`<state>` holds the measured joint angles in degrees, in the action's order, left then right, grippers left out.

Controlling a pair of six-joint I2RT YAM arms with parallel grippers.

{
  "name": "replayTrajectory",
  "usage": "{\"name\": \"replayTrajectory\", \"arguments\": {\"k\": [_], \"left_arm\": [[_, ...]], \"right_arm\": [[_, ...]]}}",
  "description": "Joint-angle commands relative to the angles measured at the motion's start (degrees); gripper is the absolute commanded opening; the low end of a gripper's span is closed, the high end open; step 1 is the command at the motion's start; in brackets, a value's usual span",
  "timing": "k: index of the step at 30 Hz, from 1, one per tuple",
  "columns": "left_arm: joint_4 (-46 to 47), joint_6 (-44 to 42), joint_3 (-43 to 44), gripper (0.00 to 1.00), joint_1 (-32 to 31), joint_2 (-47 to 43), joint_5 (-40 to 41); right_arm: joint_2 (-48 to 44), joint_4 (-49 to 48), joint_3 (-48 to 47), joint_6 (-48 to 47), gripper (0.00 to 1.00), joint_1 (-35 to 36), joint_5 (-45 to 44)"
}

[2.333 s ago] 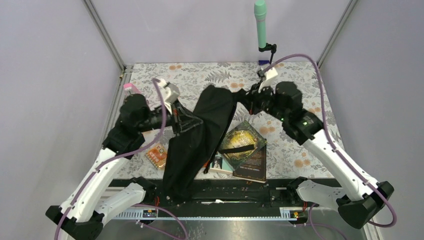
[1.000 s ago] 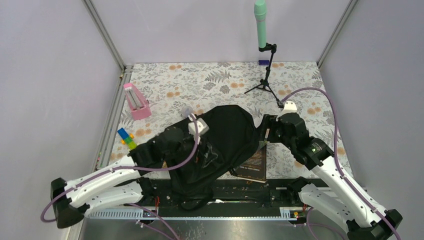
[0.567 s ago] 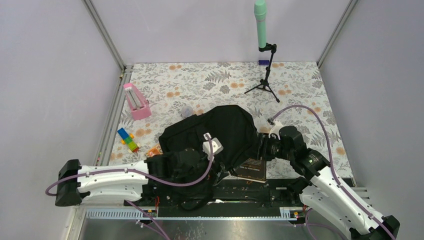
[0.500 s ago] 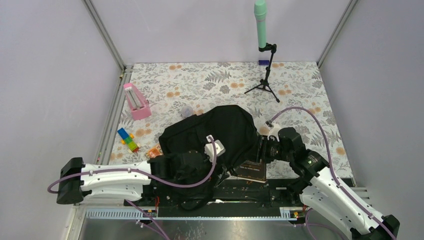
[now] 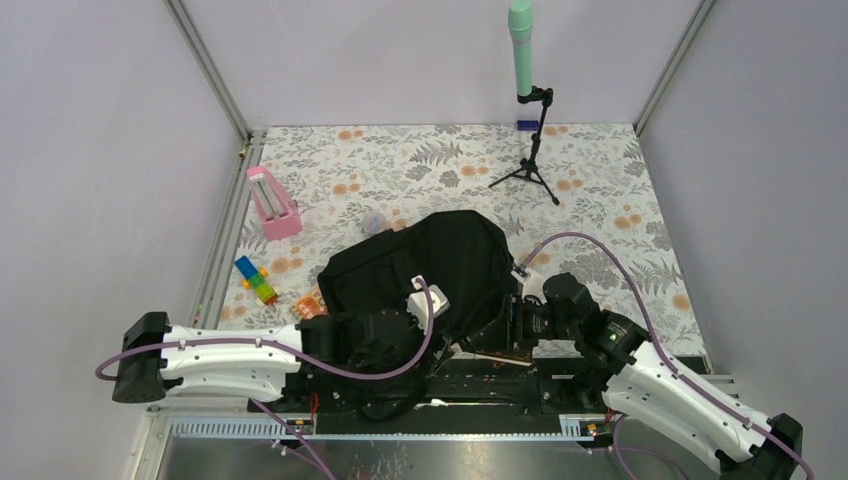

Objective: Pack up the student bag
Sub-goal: Unzip the student bag at the center of the board.

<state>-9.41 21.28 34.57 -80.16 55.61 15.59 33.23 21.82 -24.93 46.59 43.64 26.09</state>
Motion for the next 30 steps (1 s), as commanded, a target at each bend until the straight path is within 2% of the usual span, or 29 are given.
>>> {"name": "replayTrajectory", "arguments": {"k": [1, 6, 16, 30], "left_arm": [[1.6, 1.6, 0.8, 0.87, -1.1, 1.1, 3.5], [1.2, 1.7, 0.5, 0.9, -1.6, 2.9, 5.2], [-0.8, 1.5, 2.0, 0.79, -1.8, 5.9, 7.5], [-0.7, 1.5, 2.5, 0.73, -2.4, 6.5, 10.1]], "right_arm": [[0.1, -4.9, 0.2, 3.1, 0.44, 3.1, -0.8], [1.4, -5.0, 0.4, 3.1, 0.44, 5.5, -1.1], [4.8, -5.8, 0.2, 2.8, 0.36, 7.7, -3.2], [7.1, -7.8, 1.7, 2.9, 0.31, 8.3, -4.8]]}}
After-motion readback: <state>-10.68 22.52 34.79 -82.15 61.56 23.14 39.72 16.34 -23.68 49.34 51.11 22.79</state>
